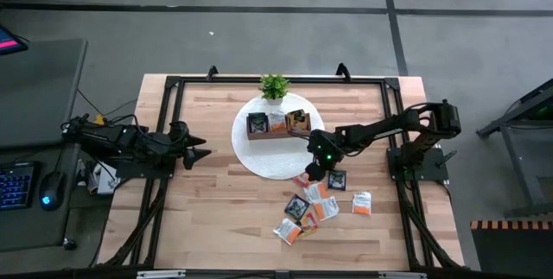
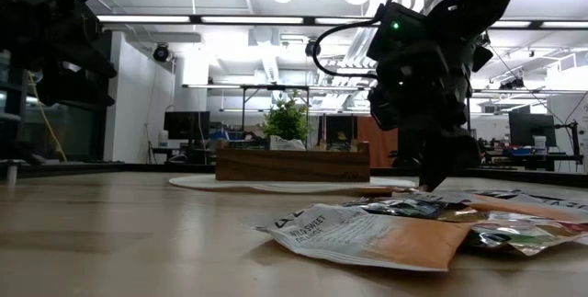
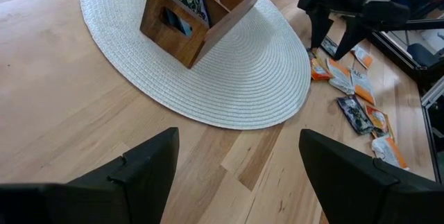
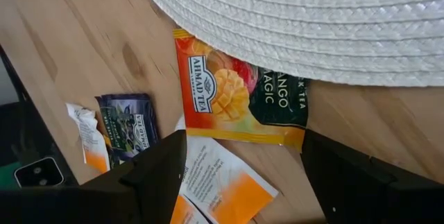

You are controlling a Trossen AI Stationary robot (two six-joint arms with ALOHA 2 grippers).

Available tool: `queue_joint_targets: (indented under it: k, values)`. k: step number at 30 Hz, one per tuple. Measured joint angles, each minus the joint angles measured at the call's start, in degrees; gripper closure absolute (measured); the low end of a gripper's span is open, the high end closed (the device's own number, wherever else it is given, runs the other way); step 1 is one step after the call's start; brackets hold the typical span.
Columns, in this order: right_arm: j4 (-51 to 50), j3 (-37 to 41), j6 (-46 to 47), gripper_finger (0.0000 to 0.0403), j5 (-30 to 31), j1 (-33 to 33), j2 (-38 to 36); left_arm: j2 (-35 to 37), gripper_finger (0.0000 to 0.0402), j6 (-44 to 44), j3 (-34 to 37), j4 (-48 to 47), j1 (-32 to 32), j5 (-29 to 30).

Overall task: Pick & Place Tea
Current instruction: Put the orange tea bag into the right section of the wooden organizer

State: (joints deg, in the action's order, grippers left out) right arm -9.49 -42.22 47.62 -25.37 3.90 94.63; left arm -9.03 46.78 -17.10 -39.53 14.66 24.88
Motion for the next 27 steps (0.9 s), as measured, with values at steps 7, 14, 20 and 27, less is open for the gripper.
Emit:
queue_joint_targets:
  k: [7, 14, 20, 27]
  values:
    - [0.4, 0.0, 0.4, 0.0128, 0.5, -0.2, 0.0, 0.0, 0.0105, 0.0, 0.0, 0.0, 0.0, 0.0]
    - [0.6, 0.0, 1.0, 0.0128, 1.4, -0.6, 0.0, 0.0, 0.0105, 0.0, 0.0, 0.0, 0.0, 0.0]
    - [1.1, 0.0, 1.5, 0.0128, 1.8, -0.7, 0.0, 0.0, 0.0105, 0.0, 0.0, 0.0, 0.0, 0.0]
    - [1.7, 0.0, 2.0, 0.0128, 2.9, -1.4, 0.0, 0.0, 0.0105, 0.0, 0.0, 0.0, 0.0, 0.0]
